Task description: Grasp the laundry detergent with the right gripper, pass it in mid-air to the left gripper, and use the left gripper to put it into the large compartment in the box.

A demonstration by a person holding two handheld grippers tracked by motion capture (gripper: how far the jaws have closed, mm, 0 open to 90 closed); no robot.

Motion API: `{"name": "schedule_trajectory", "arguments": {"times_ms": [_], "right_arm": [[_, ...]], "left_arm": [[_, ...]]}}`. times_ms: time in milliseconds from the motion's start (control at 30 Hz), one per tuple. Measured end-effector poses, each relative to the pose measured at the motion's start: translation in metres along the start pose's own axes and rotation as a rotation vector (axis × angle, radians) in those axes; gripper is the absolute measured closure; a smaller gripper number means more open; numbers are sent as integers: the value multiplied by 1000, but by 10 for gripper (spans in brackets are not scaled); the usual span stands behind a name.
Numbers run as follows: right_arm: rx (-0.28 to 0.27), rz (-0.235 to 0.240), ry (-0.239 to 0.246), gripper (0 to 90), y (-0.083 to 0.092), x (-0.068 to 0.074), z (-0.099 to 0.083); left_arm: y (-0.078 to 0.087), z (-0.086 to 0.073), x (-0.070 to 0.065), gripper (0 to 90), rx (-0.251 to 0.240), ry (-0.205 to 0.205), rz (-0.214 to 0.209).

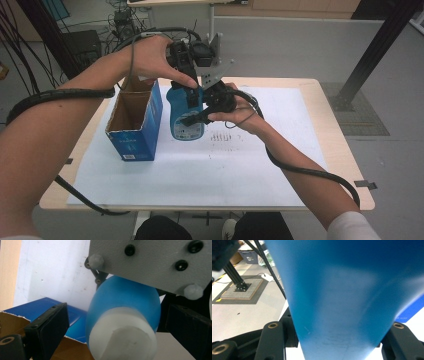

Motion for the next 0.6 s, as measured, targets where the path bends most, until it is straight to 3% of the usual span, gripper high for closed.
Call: {"name": "schedule_trajectory", "arguments": {"times_ms": [600], "right_arm": [[-4,-10,-2,436,7,2,-1]], "left_arm": [[0,4,-2,54,1,-9,4]]}}
Point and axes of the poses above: each handheld gripper's, and its own axes: y roughly backward along the jaws, z roughly out of its top, x roughly to its left, the point moved 2 cm from there along -y, roughly forward along the jaws, and after that the axes turned 4 degrees about -y, right-handed, at the moved point
